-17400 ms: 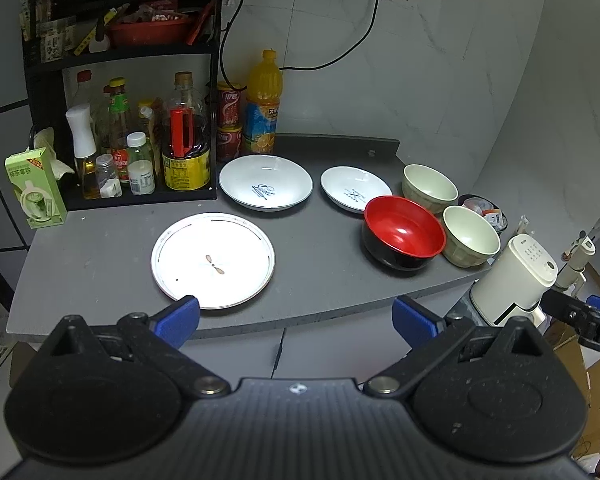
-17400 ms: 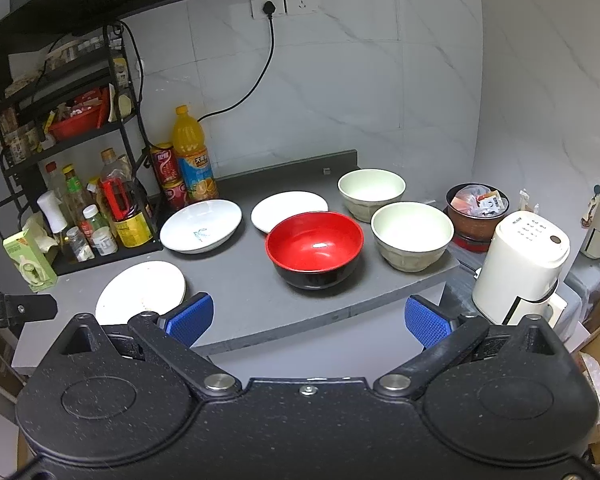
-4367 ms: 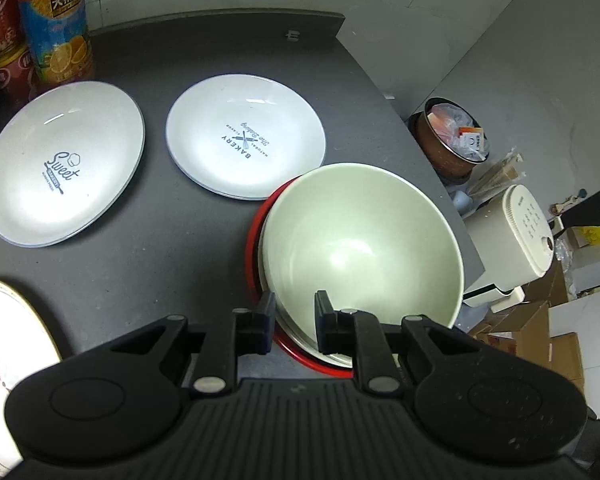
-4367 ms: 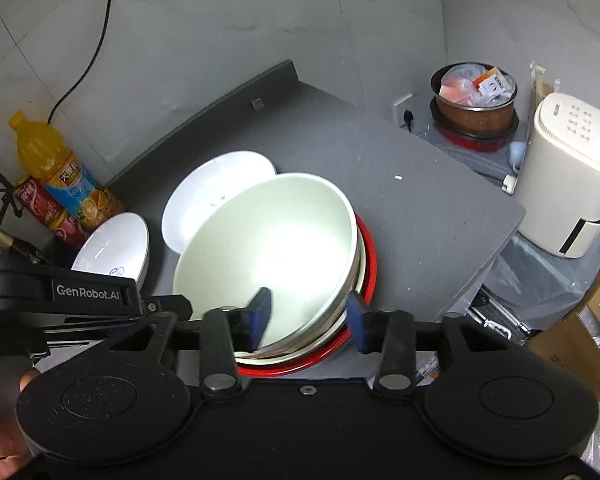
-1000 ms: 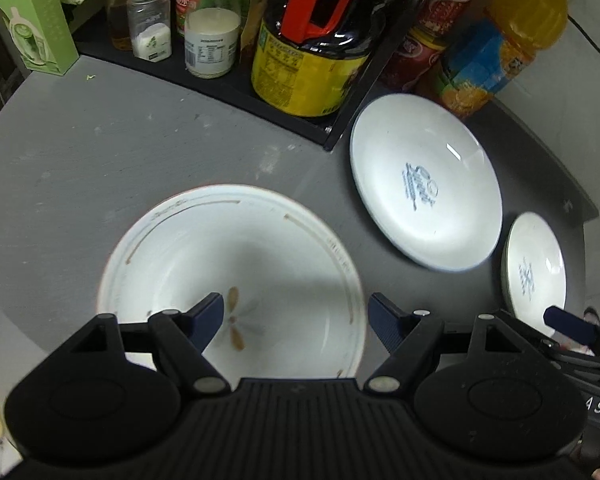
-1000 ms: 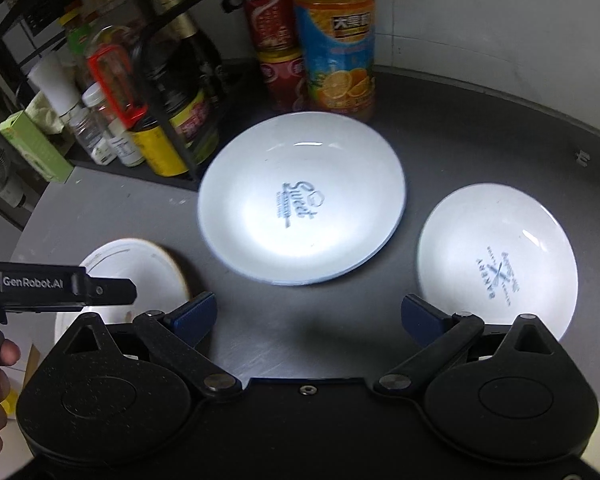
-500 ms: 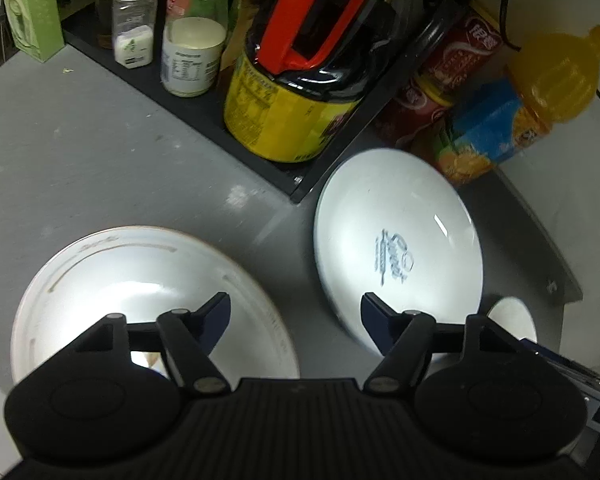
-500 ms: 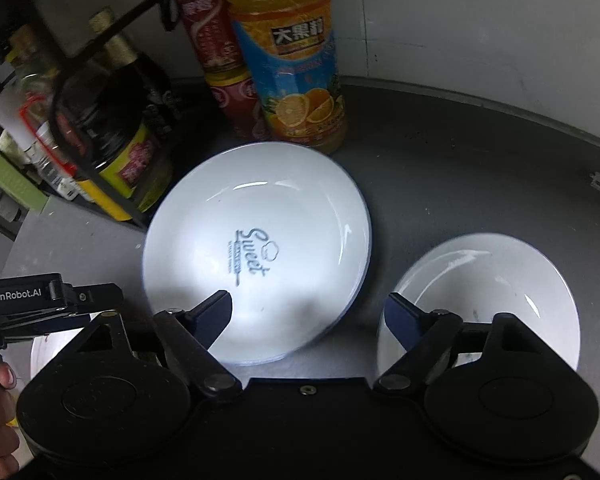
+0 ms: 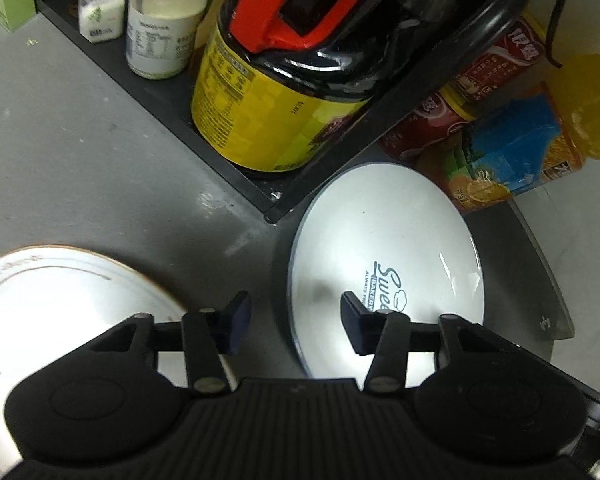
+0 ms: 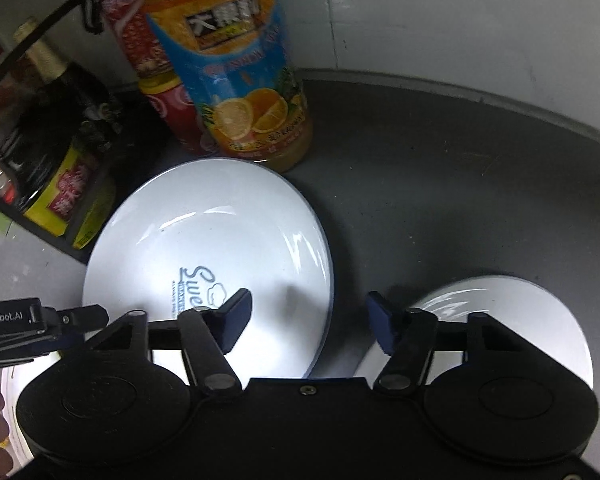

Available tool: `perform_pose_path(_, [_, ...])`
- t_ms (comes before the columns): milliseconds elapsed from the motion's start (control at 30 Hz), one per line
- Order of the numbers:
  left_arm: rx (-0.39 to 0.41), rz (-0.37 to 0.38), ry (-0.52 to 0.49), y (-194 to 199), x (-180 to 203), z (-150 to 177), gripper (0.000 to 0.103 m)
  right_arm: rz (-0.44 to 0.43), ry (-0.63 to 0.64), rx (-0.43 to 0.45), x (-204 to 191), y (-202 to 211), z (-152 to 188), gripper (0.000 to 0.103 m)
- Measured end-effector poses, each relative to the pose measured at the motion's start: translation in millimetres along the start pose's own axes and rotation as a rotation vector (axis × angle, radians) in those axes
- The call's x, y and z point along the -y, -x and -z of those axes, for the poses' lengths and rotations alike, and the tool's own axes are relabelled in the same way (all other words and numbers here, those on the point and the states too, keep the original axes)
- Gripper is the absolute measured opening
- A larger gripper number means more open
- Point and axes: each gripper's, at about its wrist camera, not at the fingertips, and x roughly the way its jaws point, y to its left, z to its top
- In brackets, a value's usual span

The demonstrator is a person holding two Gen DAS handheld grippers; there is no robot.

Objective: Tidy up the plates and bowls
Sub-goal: 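Close both tools on the rim of the white 'Sweet' plate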

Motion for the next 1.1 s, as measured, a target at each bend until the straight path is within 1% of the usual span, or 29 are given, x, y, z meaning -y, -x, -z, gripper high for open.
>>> perform_pose_path(67, [-0.006,-0.002,0.001,-7,2,-2,0.042,0.0,-0.017,-0.007,4,-6,-2,0.053])
perform_pose_path(200, [-0.005,0.006,-0.004,-17,7,-4,0.04,-0.008,-0.041,-0.007,10,-15,-5,0.049])
perform_pose_path(233, [-0.01,0.002,-0.004,-20,8,-4,0.039,-0.007,-0.048,-0.011,12,-18,-6,0.046])
perform_pose_path(300, [-0.015,-0.002,-0.001,-26,10,-4,0.035,-0.01,-0.065,-0.02,15,-24,-7,0.043])
perform_pose_path(400, [-0.023,-0.02,-0.004,-34,12,-3,0.03,-0.042,-0.114,-0.034,21,-31,-7,0.038])
perform_pose_path(433, [-0.025,-0.016,0.001,-36,12,-2,0.027,-0.04,-0.112,-0.024,21,-31,-7,0.037])
perform_pose_path(500, [-0.018,-0.019,0.014,-36,11,-3,0.026,-0.033,-0.094,-0.017,19,-32,-6,0.035])
perform_pose_path(533, [-0.019,-0.02,0.019,-37,11,-3,0.026,-0.034,-0.092,-0.016,18,-31,-5,0.03])
perform_pose_path(600, [-0.019,-0.019,0.034,-37,9,-4,0.022,-0.072,-0.116,-0.029,19,-31,-5,0.021])
perform_pose_path(700, [-0.032,-0.016,0.07,-35,0,-6,0.013,-0.05,-0.118,-0.029,17,-27,-5,0.018])
perform_pose_path(800, [-0.04,0.008,0.088,-32,-7,-5,0.01,-0.052,-0.128,-0.021,17,-21,-2,0.014])
perform_pose_path(933, [-0.041,0.014,0.083,-26,-10,-6,0.008,-0.07,-0.146,-0.002,20,-7,6,0.009])
perform_pose_path(1100, [-0.026,0.007,0.062,-15,-9,-10,0.007,-0.112,-0.202,0.032,23,12,18,0.007])
